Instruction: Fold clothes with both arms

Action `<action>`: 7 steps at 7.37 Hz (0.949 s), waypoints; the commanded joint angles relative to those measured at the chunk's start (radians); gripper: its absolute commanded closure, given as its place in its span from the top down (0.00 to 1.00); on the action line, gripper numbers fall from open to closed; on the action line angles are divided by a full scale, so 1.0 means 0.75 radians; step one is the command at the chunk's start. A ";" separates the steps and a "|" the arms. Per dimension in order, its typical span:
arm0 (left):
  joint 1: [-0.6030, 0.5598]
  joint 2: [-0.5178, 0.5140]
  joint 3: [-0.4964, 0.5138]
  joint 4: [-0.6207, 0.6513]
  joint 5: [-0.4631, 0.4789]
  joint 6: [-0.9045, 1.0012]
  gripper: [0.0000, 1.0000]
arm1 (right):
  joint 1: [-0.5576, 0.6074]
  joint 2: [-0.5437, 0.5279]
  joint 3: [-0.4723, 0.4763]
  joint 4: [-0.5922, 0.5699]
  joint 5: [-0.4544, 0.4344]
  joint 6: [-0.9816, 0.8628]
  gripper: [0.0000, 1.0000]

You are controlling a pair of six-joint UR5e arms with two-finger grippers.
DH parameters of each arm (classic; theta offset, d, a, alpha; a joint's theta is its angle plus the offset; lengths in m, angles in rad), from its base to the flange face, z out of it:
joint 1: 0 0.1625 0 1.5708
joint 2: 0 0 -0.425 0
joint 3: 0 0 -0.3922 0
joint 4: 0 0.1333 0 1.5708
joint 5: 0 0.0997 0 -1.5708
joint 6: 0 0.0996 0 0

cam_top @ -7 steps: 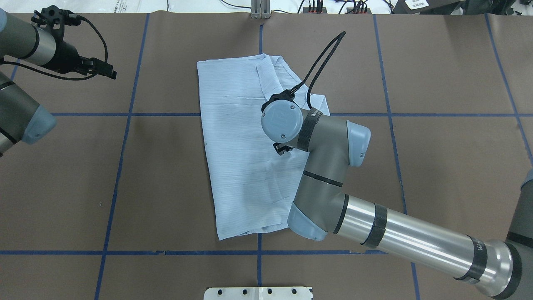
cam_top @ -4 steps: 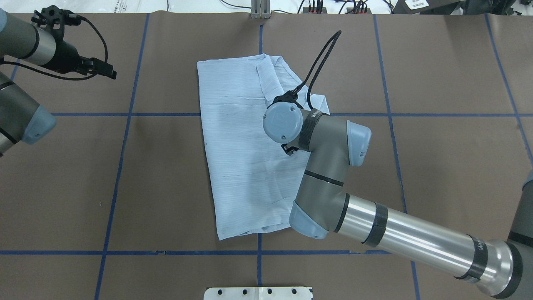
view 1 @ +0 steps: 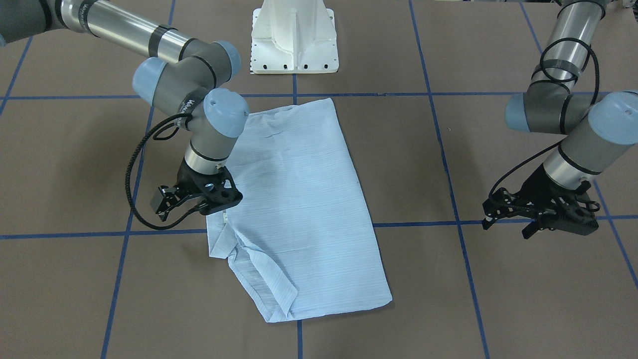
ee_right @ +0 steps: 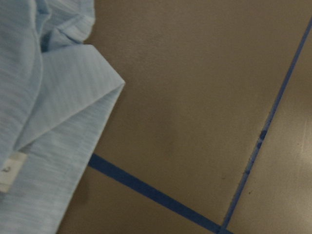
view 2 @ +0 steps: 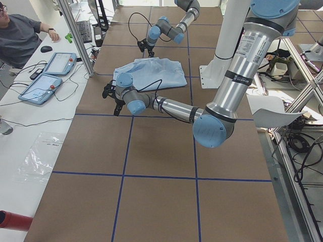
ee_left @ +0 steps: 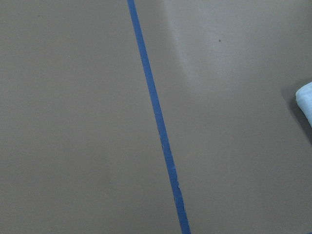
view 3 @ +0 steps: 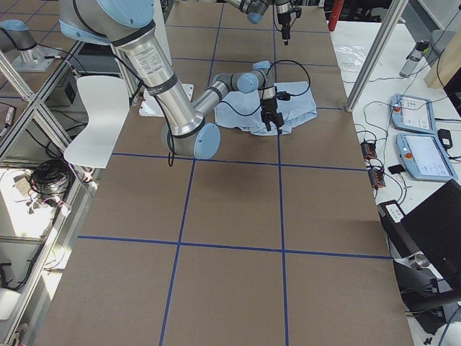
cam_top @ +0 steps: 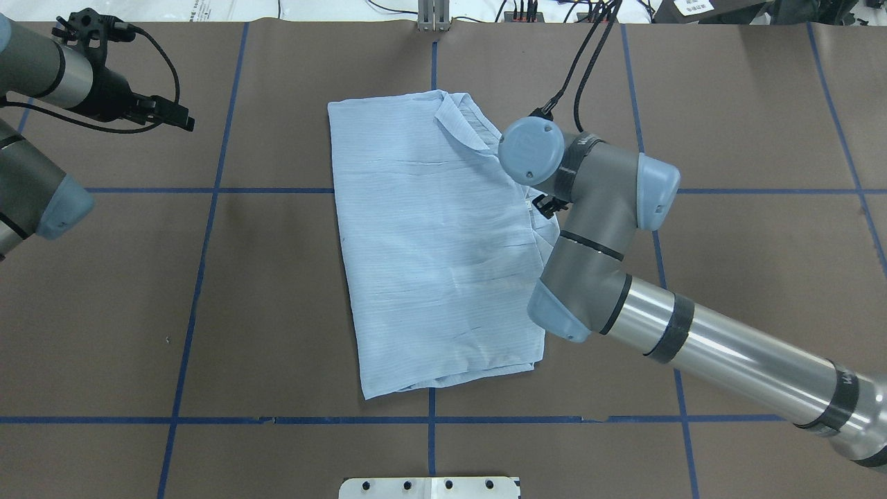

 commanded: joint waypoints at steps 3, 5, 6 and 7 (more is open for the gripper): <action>0.055 -0.002 -0.080 0.013 0.000 -0.117 1.00 | 0.108 -0.084 0.178 0.199 0.430 0.275 1.00; 0.283 0.057 -0.303 0.023 0.023 -0.495 1.00 | 0.092 -0.189 0.288 0.372 0.492 0.581 1.00; 0.400 0.098 -0.427 0.052 0.047 -0.663 1.00 | 0.082 -0.257 0.364 0.432 0.543 0.688 1.00; 0.569 0.100 -0.560 0.222 0.195 -0.817 1.00 | 0.053 -0.288 0.423 0.441 0.545 0.766 1.00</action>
